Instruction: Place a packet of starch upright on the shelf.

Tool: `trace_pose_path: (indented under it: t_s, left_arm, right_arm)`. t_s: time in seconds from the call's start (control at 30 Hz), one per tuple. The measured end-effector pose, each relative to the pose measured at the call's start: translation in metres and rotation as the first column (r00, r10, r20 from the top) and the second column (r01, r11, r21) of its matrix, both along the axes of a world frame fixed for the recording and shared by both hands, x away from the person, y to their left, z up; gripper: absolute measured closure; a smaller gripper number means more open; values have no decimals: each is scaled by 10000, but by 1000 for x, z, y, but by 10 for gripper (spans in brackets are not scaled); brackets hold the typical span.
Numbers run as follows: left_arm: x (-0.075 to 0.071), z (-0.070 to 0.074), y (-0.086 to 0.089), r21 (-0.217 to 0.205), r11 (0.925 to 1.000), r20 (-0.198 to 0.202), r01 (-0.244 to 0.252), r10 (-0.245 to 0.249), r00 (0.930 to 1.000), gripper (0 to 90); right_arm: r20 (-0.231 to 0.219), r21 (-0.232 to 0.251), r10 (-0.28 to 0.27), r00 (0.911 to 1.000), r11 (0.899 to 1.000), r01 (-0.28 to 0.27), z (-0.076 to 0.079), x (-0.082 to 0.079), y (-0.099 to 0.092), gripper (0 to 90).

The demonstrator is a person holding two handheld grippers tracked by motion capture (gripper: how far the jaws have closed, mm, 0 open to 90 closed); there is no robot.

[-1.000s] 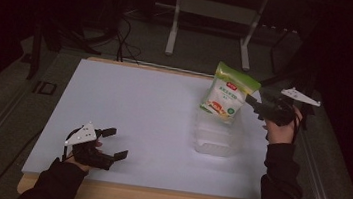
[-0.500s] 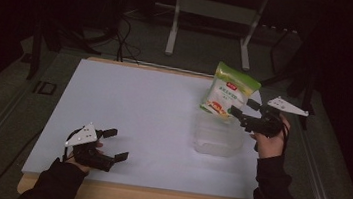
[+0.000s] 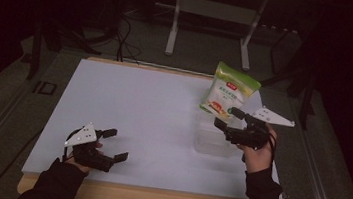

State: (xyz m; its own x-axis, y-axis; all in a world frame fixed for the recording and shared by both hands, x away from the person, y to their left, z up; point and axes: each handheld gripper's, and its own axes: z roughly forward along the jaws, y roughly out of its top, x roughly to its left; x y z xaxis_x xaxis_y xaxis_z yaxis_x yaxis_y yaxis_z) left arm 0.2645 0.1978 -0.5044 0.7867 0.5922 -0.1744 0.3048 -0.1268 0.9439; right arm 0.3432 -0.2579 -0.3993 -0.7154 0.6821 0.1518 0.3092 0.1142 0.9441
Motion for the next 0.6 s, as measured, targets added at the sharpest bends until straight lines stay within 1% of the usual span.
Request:
trace_pose_path:
  t_s: [0.1,0.27,0.3,0.37,0.43,0.57,0.6]
  left_arm:
    - [0,0,0,-1,10000,-13,-6,6,10000,43]
    - [0,0,-1,54,10000,0,19,-19,10000,43]
    - [0,0,-1,54,10000,0,19,-19,10000,43]
    - [-1,0,0,34,10000,3,0,0,10000,43]
    - [-1,0,0,30,10000,8,12,-12,10000,43]
    - [-1,0,0,25,10000,0,14,-14,10000,43]
    - [-1,0,0,29,10000,15,24,-24,10000,43]
  right_arm:
    - [24,-122,125,9999,9998,-125,-3,-10,4,157]
    - [68,-195,176,9998,9997,-174,-8,-25,7,157]
    - [68,-195,176,9998,9997,-174,-8,-25,7,157]
    - [3,-202,242,9997,9995,-242,-11,-32,8,157]
    - [49,-353,253,9997,9991,-251,-15,-38,9,156]
    - [-21,-371,372,9993,9986,-372,-20,-44,10,155]
    - [-94,-420,389,9992,9983,-393,-24,-47,11,147]
